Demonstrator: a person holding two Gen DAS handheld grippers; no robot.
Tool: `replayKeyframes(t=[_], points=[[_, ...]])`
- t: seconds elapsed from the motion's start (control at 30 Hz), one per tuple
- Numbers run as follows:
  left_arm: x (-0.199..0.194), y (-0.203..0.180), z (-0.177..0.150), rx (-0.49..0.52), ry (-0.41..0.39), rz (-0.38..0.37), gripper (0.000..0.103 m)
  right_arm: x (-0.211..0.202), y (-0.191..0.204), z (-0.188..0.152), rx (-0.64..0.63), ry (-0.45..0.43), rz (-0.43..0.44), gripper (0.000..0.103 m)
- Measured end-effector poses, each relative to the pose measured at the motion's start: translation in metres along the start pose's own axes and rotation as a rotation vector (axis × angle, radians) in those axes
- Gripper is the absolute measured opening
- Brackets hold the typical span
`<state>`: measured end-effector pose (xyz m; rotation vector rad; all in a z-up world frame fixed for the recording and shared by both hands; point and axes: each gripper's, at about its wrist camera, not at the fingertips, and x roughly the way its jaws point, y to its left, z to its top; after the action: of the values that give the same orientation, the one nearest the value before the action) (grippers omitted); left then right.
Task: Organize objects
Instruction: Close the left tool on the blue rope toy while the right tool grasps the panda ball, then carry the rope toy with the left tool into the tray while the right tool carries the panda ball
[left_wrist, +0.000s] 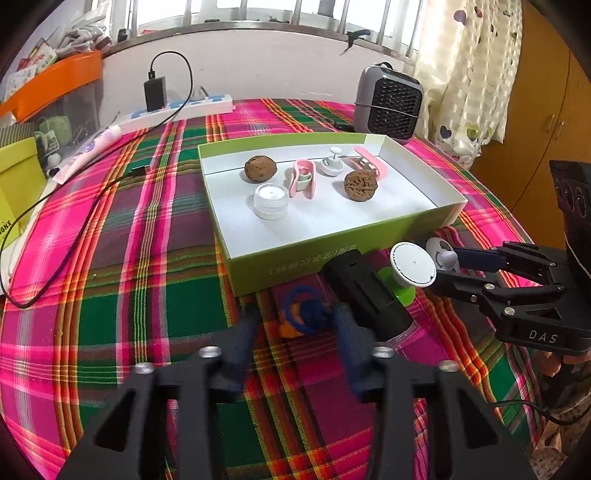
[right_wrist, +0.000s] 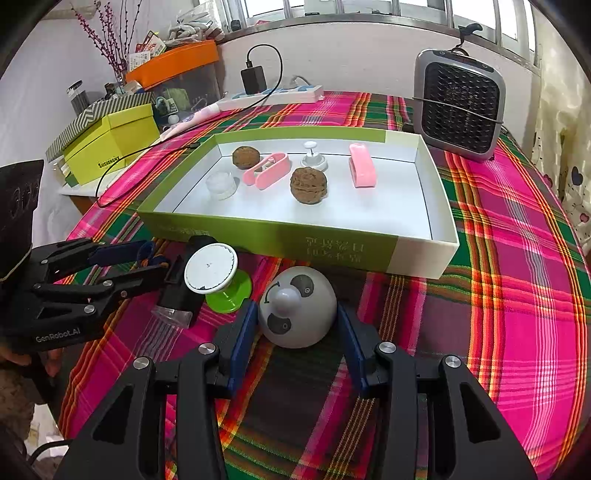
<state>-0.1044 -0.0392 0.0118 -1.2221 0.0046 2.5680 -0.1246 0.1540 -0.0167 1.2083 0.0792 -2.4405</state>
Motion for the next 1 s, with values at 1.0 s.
replayKeyframes(t=[1.0], points=[[-0.0020,0.0020,-0.0006,-0.007,-0.005,-0.008,0.020,-0.0004,0.0001,-0.0001,-0.005,0.002,-0.004,0.045]])
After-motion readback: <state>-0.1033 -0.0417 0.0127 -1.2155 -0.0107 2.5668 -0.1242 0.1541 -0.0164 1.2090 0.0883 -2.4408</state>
